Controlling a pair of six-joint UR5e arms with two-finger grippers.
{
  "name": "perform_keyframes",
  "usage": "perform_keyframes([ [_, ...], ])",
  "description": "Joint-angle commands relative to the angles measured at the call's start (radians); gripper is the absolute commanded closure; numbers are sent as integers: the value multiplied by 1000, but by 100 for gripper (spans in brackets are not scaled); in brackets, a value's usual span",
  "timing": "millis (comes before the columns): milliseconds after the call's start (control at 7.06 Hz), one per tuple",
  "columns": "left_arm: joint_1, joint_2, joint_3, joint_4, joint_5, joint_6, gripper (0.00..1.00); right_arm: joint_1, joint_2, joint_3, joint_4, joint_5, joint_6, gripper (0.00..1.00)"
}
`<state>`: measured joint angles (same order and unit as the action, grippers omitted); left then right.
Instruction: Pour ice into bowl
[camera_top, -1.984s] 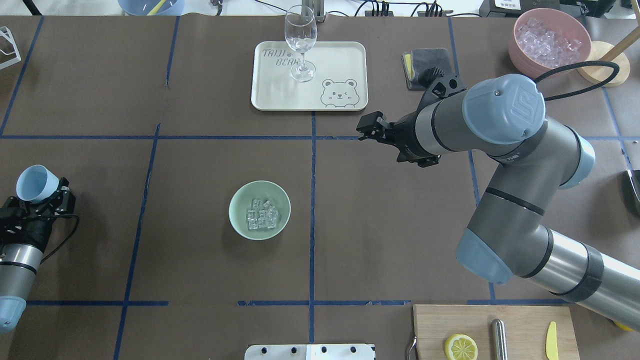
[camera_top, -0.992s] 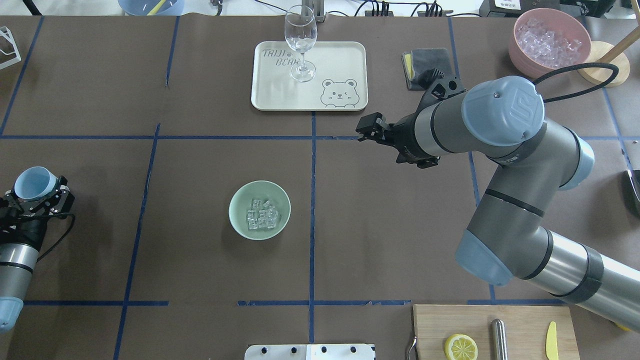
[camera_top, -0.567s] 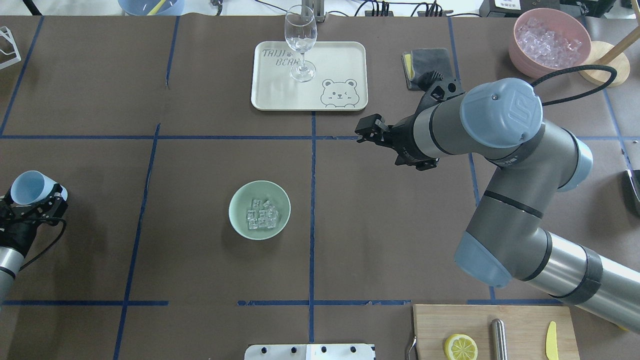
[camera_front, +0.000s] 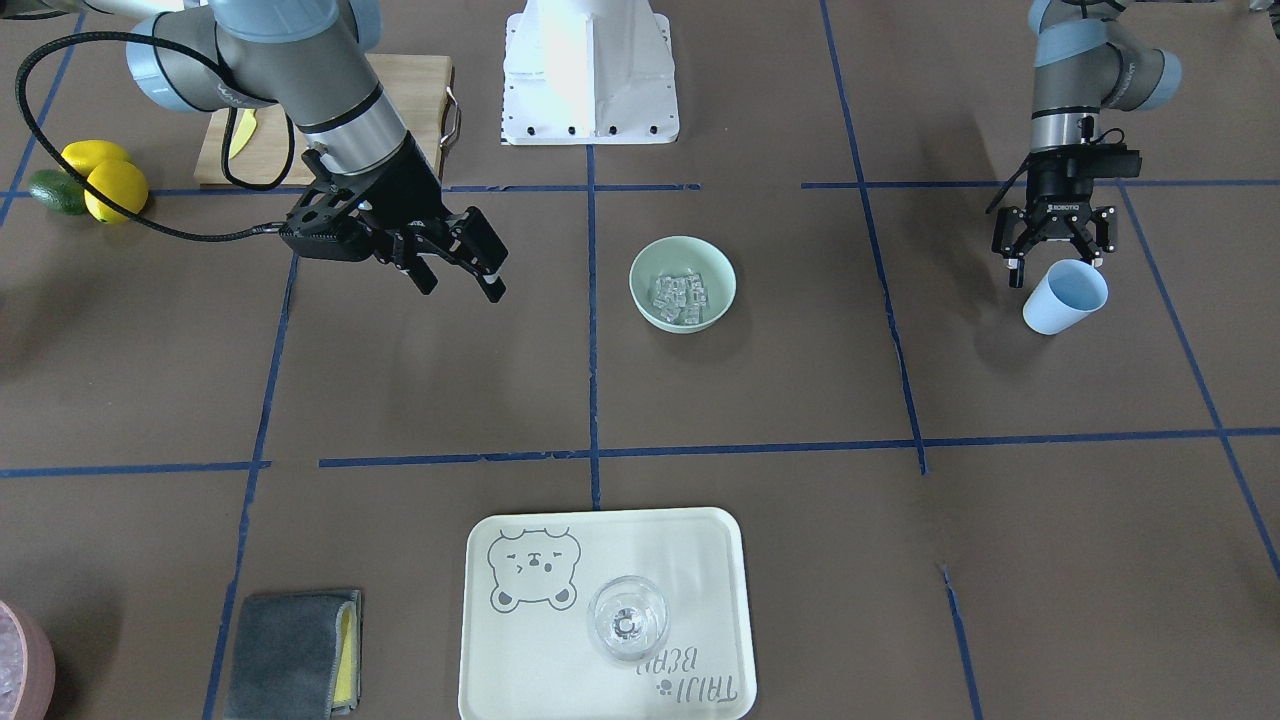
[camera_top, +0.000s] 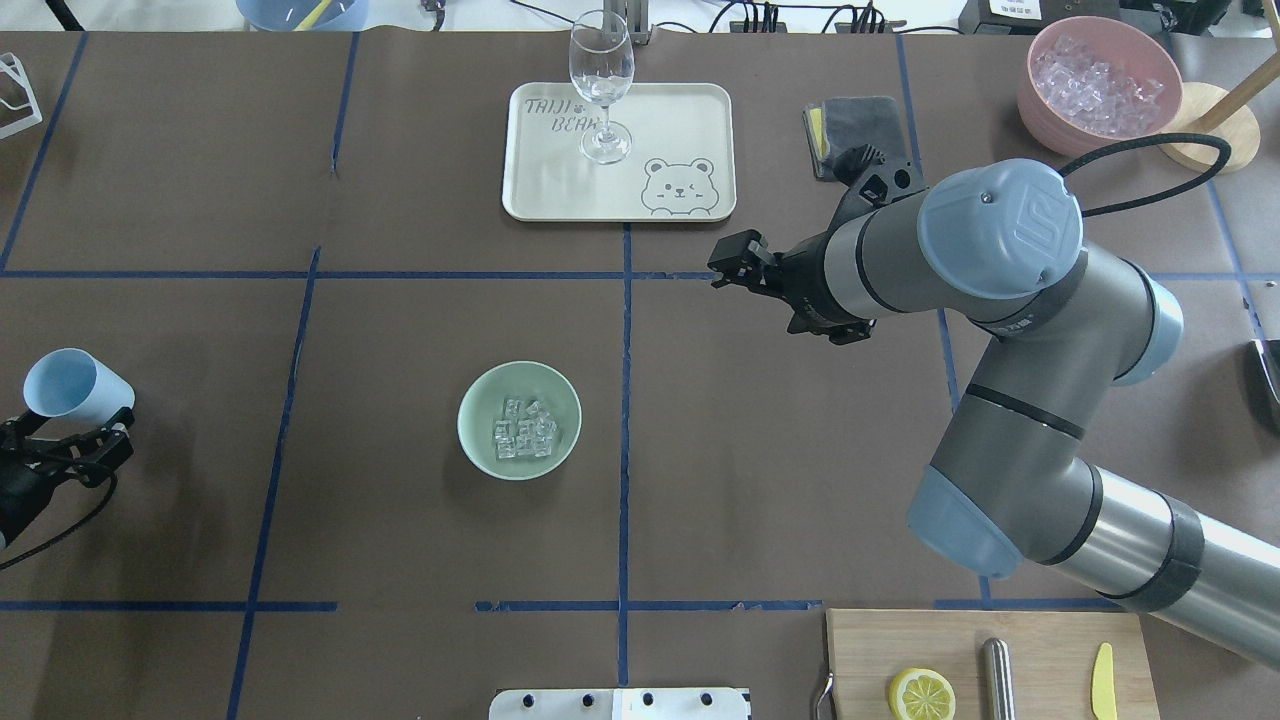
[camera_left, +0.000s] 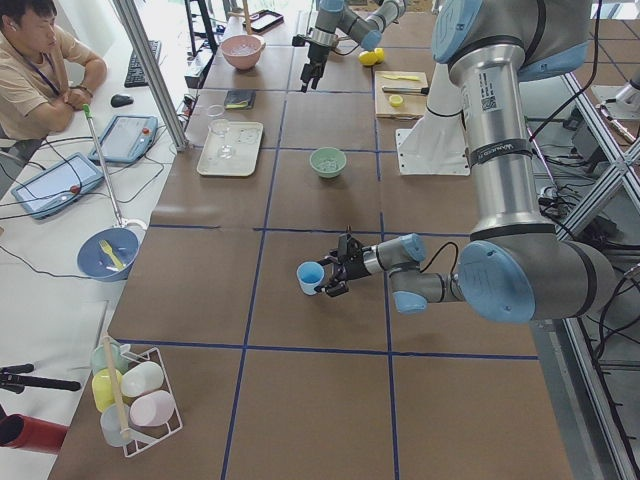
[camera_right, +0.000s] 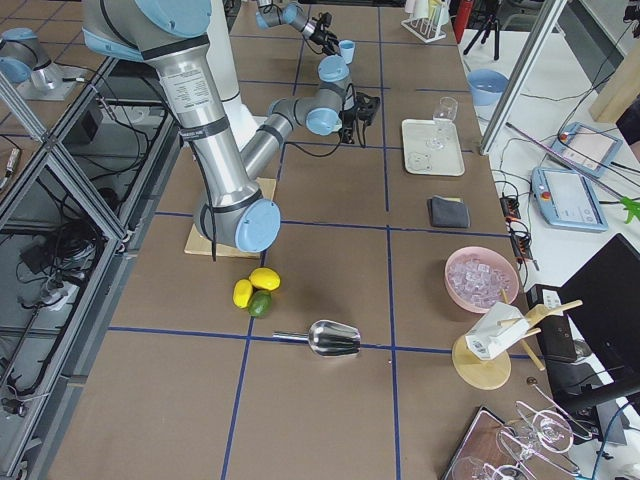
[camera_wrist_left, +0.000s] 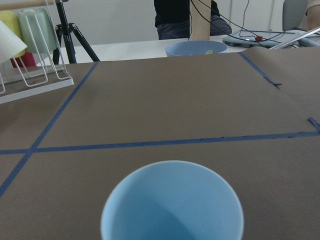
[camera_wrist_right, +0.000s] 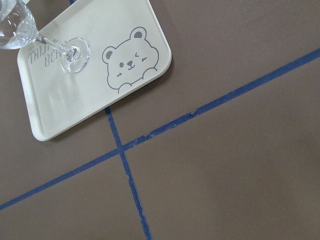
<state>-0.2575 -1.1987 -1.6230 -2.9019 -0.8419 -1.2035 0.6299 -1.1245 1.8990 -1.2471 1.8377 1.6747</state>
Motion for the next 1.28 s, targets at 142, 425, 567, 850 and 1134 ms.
perform_keyframes([
  [142,-14,131,-95,-45,-268,197,0,-31,18,15,0,-2,35,0],
  [425,-184,159,-110,-48,-554,386,0,-157,48,17,-2,-129,72,0],
  [567,-319,159,-110,-48,-668,468,0,-192,63,17,-2,-159,88,0],
  [850,-454,156,-91,-46,-807,602,0,-248,115,-15,-24,-175,96,0],
  [1134,-486,151,-97,-48,-800,611,0,-266,243,-169,-135,-164,51,0],
])
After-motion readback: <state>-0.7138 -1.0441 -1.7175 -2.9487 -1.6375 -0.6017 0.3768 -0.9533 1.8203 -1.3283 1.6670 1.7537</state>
